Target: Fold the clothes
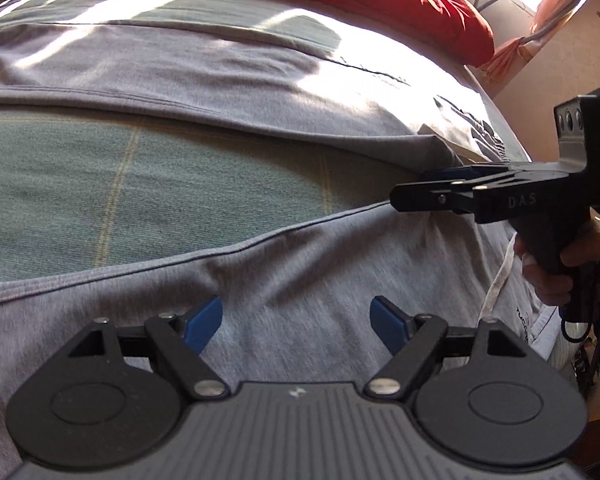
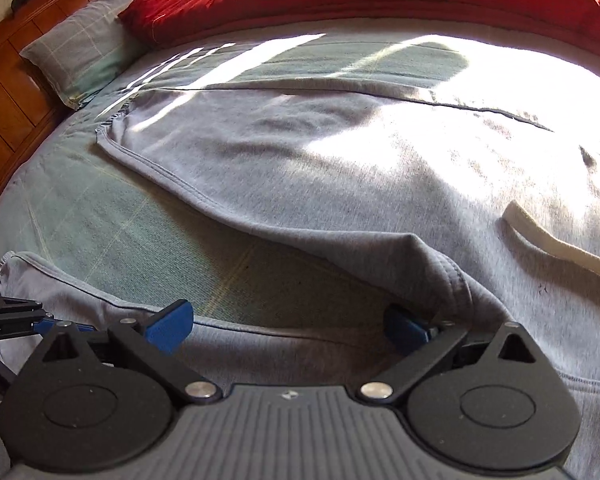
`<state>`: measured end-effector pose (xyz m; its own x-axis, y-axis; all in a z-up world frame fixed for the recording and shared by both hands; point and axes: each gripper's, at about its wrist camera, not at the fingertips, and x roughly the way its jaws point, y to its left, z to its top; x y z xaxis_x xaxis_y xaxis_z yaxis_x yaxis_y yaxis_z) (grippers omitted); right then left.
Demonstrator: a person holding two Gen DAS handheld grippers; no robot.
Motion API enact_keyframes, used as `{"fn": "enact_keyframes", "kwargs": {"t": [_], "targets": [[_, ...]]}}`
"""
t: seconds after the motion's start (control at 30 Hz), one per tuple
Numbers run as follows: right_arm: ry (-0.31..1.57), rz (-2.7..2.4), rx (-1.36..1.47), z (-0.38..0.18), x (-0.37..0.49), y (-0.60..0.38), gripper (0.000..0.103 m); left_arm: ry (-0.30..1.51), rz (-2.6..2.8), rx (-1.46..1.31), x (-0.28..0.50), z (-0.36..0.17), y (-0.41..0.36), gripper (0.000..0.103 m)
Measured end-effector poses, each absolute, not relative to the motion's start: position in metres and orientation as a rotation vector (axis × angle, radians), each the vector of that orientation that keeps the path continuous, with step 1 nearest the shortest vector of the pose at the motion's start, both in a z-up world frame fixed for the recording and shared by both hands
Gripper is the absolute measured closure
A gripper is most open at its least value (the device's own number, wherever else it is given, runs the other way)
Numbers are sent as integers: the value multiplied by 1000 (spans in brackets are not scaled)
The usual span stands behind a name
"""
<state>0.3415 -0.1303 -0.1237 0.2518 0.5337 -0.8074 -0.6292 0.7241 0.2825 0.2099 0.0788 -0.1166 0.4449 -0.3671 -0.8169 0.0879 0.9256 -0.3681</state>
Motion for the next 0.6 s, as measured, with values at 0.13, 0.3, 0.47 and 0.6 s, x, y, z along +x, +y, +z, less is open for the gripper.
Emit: {"fn": "enact_keyframes", "kwargs": {"t": [0.13, 0.3, 0.47, 0.6], "targets": [[1103, 834, -250, -122, 315, -142, 0, 1112, -332, -255, 203, -121, 67, 22], [1194, 793, -364, -145, 279, -167, 0, 1154, -348, -108, 181, -133, 45, 17], [1176, 785, -447, -135, 250, -176, 0, 1143, -367, 23, 163, -121, 36, 17], [1171, 763, -413, -129, 253, -179, 0, 1113, -403, 38, 164, -116, 28, 17]]}}
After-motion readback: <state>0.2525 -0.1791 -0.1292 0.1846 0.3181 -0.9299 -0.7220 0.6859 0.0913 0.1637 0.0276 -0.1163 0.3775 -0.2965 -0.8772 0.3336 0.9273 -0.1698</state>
